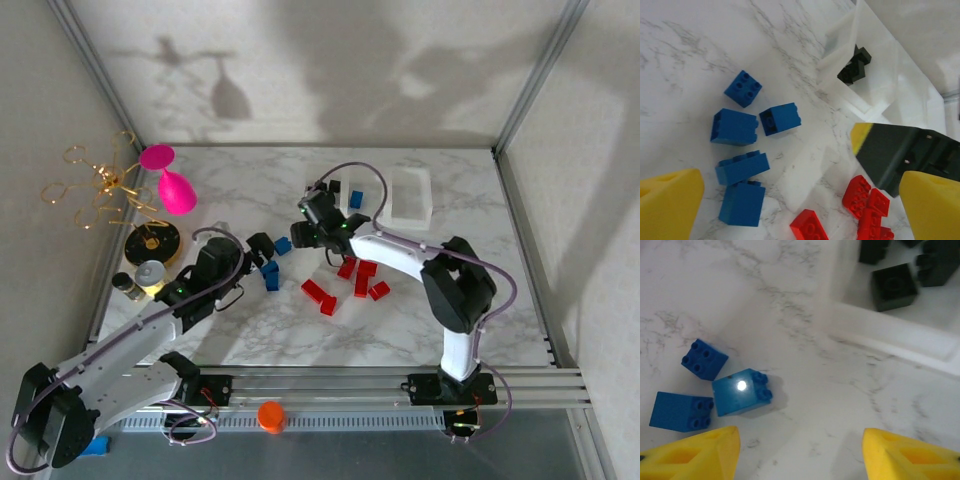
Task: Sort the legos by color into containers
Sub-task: Pick up the lego from the center of the table.
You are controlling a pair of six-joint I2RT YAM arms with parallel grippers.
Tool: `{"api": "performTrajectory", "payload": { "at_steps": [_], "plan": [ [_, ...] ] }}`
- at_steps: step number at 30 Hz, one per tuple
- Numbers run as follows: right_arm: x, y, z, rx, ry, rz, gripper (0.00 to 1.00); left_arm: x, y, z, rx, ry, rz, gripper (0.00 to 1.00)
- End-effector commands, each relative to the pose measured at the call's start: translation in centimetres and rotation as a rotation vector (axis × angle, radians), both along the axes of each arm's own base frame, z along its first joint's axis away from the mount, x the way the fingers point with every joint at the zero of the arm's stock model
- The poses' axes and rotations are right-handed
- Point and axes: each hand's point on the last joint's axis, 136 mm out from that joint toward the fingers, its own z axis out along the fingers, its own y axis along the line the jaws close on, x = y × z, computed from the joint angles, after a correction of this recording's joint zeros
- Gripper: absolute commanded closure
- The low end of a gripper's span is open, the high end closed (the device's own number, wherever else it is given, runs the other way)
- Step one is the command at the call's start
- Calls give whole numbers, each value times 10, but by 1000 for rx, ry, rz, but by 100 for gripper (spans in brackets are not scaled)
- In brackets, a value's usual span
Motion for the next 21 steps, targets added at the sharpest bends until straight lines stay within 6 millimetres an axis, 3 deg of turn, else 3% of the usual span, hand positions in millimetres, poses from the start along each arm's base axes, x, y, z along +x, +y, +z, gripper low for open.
{"api": "performTrajectory", "payload": {
  "at_steps": [1, 9, 21],
  "plan": [
    [8, 26, -5, 49, -1, -7, 33, -7, 16, -6, 33, 19, 62, 0],
    [13, 64, -32, 30, 6, 49, 30, -9, 26, -7, 62, 29, 94, 0],
    [14, 79, -60, -16, 21, 140, 28, -8, 33, -8, 62, 25, 119, 0]
  ]
}}
